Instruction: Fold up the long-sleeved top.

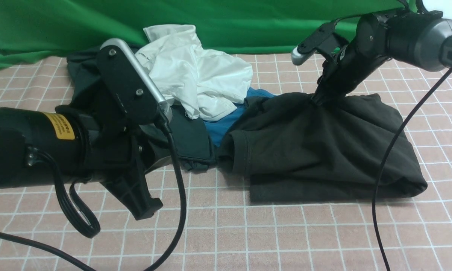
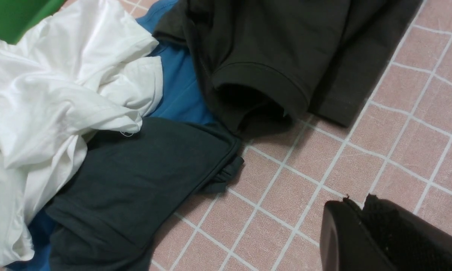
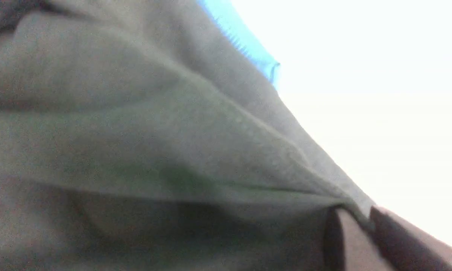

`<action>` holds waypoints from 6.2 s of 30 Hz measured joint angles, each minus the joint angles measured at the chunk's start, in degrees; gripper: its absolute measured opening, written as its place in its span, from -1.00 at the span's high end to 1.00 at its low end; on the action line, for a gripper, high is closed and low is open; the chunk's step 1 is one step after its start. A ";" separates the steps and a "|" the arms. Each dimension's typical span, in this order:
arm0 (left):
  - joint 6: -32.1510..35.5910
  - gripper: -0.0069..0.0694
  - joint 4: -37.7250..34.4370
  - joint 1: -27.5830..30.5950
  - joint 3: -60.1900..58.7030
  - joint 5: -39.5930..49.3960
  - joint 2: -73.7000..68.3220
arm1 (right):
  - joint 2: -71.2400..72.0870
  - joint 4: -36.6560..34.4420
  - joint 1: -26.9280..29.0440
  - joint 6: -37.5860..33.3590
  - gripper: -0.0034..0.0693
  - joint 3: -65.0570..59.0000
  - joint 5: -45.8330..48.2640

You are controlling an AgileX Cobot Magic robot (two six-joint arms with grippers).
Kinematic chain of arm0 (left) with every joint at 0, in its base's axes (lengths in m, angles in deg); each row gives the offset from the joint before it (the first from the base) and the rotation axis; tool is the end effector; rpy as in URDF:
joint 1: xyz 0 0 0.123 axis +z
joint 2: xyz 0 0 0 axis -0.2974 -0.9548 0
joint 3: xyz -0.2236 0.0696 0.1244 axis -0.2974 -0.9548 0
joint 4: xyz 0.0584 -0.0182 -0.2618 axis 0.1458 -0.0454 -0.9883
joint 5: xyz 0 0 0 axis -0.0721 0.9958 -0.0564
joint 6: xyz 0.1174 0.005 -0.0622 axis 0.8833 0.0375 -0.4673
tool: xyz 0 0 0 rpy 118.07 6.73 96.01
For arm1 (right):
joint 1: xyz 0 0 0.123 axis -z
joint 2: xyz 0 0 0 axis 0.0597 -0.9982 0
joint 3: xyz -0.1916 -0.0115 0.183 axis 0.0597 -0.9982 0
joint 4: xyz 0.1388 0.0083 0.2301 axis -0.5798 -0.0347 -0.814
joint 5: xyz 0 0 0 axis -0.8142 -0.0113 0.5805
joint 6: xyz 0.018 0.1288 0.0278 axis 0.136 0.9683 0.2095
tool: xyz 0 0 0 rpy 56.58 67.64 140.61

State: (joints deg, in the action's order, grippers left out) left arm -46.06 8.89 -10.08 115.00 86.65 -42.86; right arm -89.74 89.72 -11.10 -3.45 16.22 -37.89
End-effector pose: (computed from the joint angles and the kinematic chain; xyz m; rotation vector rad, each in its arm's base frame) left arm 0.2415 -0.1430 0.2645 1.1373 1.9828 -0.1209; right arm 0.5030 0.1277 0.1392 -0.7935 2.3990 -0.0794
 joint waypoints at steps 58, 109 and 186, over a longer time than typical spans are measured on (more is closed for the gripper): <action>-24.08 0.79 27.57 0.00 -0.10 7.39 6.33 | 17.85 -0.72 -20.09 -24.10 -0.60 -35.95 -22.09; -24.07 0.79 27.18 0.00 -0.16 7.39 6.40 | 21.22 -12.19 -20.26 0.13 -0.89 -22.43 2.52; -20.86 0.79 8.07 0.00 -35.37 -20.61 54.01 | 64.36 -12.86 3.22 15.38 0.80 -53.79 3.13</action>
State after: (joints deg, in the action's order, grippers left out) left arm -66.93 16.96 -10.08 79.63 66.04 11.15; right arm -25.38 76.86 -7.88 11.93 -37.57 -34.76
